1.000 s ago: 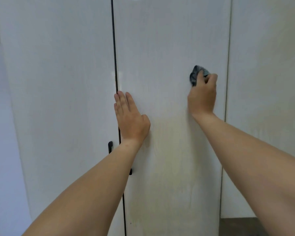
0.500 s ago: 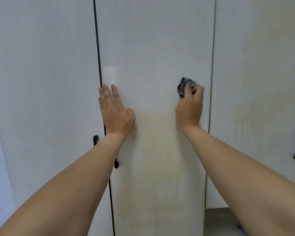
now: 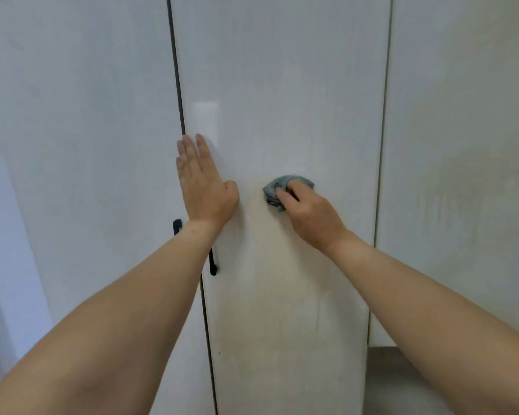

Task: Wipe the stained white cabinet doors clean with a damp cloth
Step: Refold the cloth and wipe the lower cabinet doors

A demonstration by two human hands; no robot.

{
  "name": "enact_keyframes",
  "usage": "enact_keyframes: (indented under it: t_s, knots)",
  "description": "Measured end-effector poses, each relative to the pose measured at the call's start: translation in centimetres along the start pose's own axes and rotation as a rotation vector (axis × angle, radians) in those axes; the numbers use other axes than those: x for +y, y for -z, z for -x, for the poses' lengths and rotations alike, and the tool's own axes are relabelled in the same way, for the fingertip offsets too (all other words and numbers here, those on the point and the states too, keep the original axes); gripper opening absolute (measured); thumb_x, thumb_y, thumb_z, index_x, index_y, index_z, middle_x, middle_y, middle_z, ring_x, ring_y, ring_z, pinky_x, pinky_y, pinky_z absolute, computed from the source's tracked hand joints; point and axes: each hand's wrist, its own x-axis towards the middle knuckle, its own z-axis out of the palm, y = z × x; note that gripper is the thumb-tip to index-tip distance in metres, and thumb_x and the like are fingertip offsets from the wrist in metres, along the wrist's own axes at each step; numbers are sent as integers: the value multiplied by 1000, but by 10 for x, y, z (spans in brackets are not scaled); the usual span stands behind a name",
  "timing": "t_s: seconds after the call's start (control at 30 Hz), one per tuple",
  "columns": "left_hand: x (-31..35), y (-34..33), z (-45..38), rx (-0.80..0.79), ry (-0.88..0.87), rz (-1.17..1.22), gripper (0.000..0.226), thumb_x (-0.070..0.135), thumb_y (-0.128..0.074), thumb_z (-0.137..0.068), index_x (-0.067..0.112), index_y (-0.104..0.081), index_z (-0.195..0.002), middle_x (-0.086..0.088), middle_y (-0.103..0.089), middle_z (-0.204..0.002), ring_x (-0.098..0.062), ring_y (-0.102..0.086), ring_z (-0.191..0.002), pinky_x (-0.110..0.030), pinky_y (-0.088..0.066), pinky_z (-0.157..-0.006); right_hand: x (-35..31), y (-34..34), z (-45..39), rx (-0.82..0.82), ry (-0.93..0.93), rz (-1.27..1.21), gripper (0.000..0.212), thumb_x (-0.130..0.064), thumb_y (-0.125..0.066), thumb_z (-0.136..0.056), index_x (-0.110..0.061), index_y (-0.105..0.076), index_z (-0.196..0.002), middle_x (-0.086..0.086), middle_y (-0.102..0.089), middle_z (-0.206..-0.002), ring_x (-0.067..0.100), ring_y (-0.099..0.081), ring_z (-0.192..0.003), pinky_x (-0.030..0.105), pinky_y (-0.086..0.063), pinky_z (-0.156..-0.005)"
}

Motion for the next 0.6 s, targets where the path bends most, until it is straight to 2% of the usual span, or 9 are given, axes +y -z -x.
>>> enact_keyframes:
  t_s: [0.07,0.13,0.17,0.23,0.3,0.37,0.47,0.53,0.6]
  knots:
    - [-8,6,10,10,9,-18,97,16,-49,-73,-1,-2,-156,-23,0,-164,-35,6,-153,-48,-1,-125,-2,8,-17,-35,89,-19,22,1,-56,-91,-6,-59,-112,7,-57,-99,26,-55,-76,40,-53,-53]
    - [-20,7,23,-19,20,-59,98,23,-53,-77,-2,-1,-156,-23,1,-165,-34,8,-153,-50,-2,-124,0,20,-41,110,-205,-151,11,-17,-59,-97,-12,-54,-105,-19,-57,-92,10,-56,-76,34,-51,-66]
    - [-28,7,30,-43,25,-83,99,30,-53,-79,-2,0,-156,-22,2,-165,-34,8,-153,-51,-2,-124,1,23,-53,177,-337,-149,16,-22,-56,-97,-10,-54,-107,-22,-55,-94,7,-54,-76,31,-49,-69]
    - [-46,8,43,-91,28,-144,103,44,-53,-81,0,1,-156,-20,3,-165,-32,10,-153,-53,-1,-124,-9,19,-68,231,-447,-111,32,-22,-47,-95,0,-62,-115,-4,-56,-107,18,-52,-81,31,-49,-72]
    - [-62,10,53,-137,12,-198,109,53,-55,-80,2,3,-157,-17,6,-166,-31,11,-153,-54,-2,-123,-33,0,-63,177,-320,-76,33,-21,-47,-96,0,-66,-115,14,-57,-106,26,-55,-84,34,-50,-74]
    - [-73,13,56,-168,-31,-218,113,56,-58,-79,3,5,-157,-16,8,-166,-29,11,-153,-54,-6,-124,-69,-13,-55,-24,-150,-126,30,-37,-48,-100,-13,-61,-113,2,-59,-105,18,-55,-91,31,-47,-78]
    - [-82,16,54,-179,-56,-196,114,62,-59,-80,4,1,-158,-14,5,-167,-26,9,-154,-52,-9,-124,-107,-25,-80,-102,100,-181,33,-44,-40,-103,-18,-55,-117,-9,-49,-104,7,-45,-92,26,-39,-80]
    - [-83,17,53,-193,-49,-186,115,63,-59,-78,4,0,-158,-13,4,-167,-25,8,-154,-51,-9,-124,-111,-35,-116,-82,97,-231,29,-35,-41,-104,-13,-56,-117,-2,-51,-106,14,-47,-94,31,-42,-82]
    - [-86,17,53,-196,-43,-181,115,63,-59,-78,4,0,-158,-12,4,-167,-23,9,-154,-51,-9,-124,-117,-41,-148,-19,-42,-301,16,-17,-50,-101,-6,-59,-108,10,-56,-102,26,-53,-91,39,-50,-78]
